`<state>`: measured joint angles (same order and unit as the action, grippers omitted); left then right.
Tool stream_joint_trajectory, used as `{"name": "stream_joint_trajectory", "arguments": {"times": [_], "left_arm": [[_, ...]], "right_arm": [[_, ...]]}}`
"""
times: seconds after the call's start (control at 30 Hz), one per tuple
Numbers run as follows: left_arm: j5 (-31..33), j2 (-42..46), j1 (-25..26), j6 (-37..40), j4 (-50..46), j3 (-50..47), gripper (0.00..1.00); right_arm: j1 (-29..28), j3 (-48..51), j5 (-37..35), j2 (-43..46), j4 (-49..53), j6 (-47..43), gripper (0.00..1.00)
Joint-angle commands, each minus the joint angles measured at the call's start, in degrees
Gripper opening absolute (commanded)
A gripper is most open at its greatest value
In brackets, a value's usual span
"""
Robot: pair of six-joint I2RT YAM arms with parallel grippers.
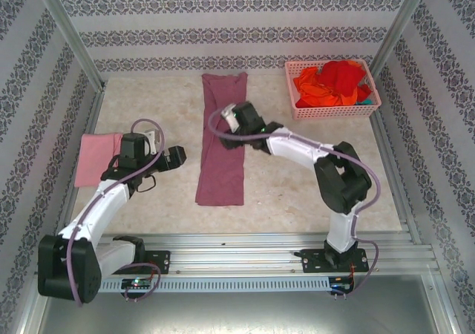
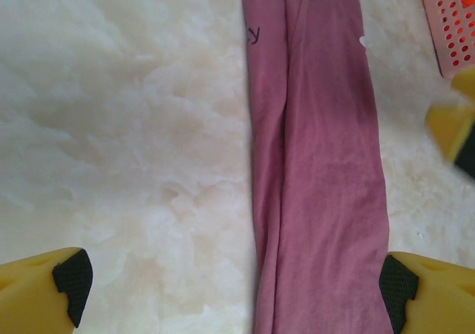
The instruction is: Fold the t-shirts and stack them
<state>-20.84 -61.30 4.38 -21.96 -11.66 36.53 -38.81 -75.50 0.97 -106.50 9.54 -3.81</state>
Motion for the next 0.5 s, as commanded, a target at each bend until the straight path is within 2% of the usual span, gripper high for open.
{"name": "stream_joint_trajectory", "arguments": {"times": [0.0, 0.13, 0.23, 0.33, 0.47], "left_arm": [[4.3, 4.1, -0.6, 4.8, 0.5, -2.6, 1.0], [9.1, 6.8, -0.9, 3.1, 0.3, -4.3, 1.0], [9.2, 7.1, -1.0, 2.0, 0.0, -4.4, 1.0], [8.6, 7.4, -1.0, 1.8, 0.5, -5.0, 1.0], [8.9, 7.6, -1.0, 1.8, 1.7, -6.3, 1.0]], "right_arm": [[-5.1, 6.2, 4.6, 5.7, 1.1, -16.1, 0.64], [-11.7, 13.6, 8.5, 10.0, -0.7, -19.7, 0.63], [-15.2, 15.5, 13.2, 11.1, 0.0, -18.6, 0.61], [-17.9, 14.8, 12.4, 9.2, 3.4, -20.5, 0.6], [-18.4, 12.0, 12.0, 4.7, 8.9, -22.9, 0.55]]}}
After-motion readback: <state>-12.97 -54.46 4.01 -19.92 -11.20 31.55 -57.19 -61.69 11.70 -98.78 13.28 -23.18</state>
